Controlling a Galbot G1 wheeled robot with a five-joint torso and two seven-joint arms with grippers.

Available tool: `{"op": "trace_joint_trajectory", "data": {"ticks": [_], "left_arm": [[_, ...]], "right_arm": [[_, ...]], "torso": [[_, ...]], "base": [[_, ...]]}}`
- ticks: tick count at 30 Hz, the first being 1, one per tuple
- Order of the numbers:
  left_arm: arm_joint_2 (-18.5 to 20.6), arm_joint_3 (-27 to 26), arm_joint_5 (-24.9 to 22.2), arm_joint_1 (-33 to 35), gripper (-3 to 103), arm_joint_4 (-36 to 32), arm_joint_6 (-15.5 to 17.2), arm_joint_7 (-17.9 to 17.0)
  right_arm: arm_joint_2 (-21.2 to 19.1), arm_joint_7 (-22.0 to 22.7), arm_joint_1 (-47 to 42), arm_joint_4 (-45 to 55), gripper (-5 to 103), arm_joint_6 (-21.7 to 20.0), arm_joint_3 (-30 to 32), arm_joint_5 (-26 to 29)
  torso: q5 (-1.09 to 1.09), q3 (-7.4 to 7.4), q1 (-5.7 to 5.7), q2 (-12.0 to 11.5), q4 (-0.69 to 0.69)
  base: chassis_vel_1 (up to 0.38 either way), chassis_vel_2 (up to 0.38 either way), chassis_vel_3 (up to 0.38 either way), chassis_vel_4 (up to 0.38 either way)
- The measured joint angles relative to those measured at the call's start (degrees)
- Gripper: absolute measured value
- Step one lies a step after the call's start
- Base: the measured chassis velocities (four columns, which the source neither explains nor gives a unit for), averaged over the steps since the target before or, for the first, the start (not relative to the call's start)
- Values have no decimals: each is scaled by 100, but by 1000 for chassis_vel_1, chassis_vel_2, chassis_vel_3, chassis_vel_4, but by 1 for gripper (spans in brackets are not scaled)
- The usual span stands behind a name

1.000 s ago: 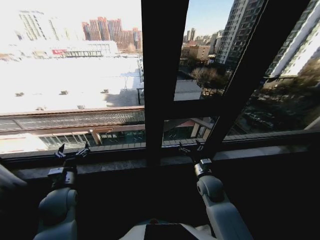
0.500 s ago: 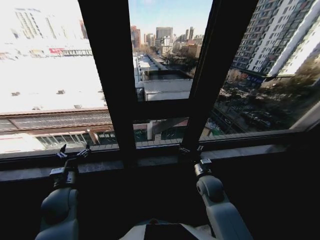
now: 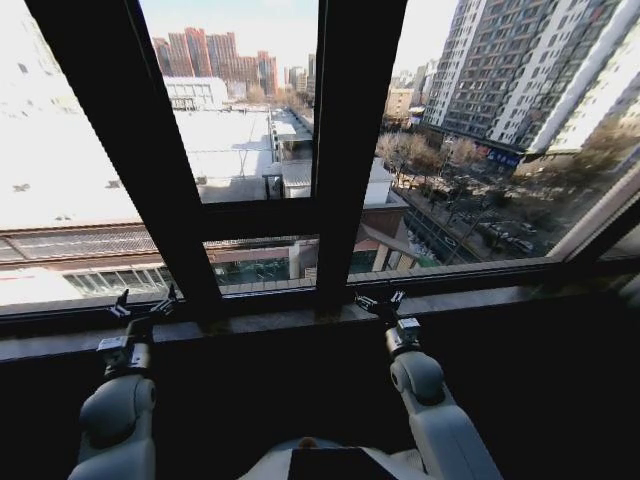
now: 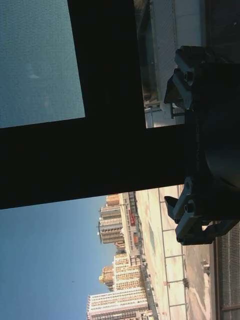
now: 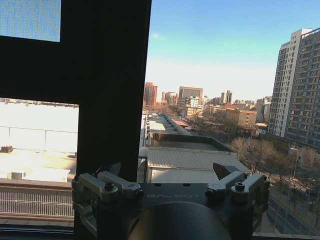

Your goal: Open the curtains by pulling them apart, changing their state from closed to fully open.

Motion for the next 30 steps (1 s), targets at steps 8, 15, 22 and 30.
{"op": "trace_joint_trajectory", "data": {"ticks": [8, 15, 22, 30], "left_arm": [[14, 6, -2, -7, 100, 75, -95, -169], [68, 7, -2, -17, 100, 142, -154, -279], [94, -4, -1, -31, 100, 175, -186, -330], [87, -49, 2, -16, 100, 228, -252, -355]], "right_arm": [[19, -1, 0, 1, 100, 10, -6, -10], [86, -12, -3, -59, 100, 139, -67, -185], [91, -68, 2, -123, 100, 263, -55, -350], [113, -68, 4, -123, 100, 244, -69, -357]], "torso": [[-1, 0, -2, 0, 0], [1, -2, -5, 2, 0], [-3, 1, 1, 0, 0], [0, -1, -2, 1, 2]], "base": [[-287, -430, 285, 444], [-81, -383, 117, 390], [176, -254, -152, 211], [318, -241, -355, 293]]}}
